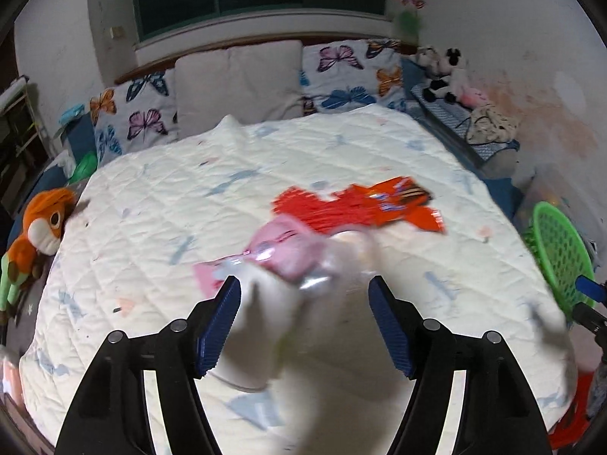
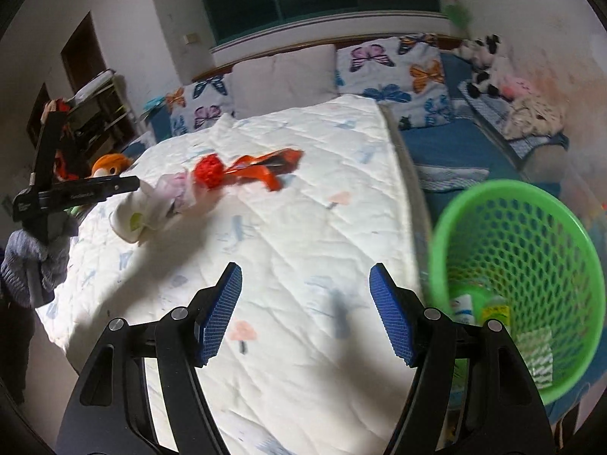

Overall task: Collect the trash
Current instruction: 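Grasp the white paper cup with the left gripper while the right grasps the clear plastic box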

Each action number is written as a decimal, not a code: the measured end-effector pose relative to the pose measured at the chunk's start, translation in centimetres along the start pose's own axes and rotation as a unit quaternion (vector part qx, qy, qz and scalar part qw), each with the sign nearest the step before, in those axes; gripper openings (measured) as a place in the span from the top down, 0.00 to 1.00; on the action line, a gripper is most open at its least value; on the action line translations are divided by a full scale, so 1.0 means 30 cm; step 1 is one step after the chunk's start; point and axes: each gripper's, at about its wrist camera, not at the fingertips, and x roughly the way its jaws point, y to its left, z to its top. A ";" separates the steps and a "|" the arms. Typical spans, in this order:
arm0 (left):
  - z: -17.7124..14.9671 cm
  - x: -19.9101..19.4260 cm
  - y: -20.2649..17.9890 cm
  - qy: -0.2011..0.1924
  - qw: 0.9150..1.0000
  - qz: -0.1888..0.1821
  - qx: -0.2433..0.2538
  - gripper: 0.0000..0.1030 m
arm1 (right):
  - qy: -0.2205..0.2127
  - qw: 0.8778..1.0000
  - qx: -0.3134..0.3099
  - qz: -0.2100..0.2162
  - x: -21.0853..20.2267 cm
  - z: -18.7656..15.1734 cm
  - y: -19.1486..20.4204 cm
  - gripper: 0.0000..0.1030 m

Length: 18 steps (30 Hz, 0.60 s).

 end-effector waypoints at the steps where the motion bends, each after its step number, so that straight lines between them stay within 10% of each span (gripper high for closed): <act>1: -0.002 0.008 0.022 0.004 1.000 0.002 -0.004 0.35 | 0.001 1.000 -0.007 0.003 0.011 0.009 0.023 0.32; 18: -0.022 0.138 0.134 0.049 0.997 -0.050 0.019 0.34 | 0.028 0.996 -0.041 0.069 0.186 0.123 0.257 0.32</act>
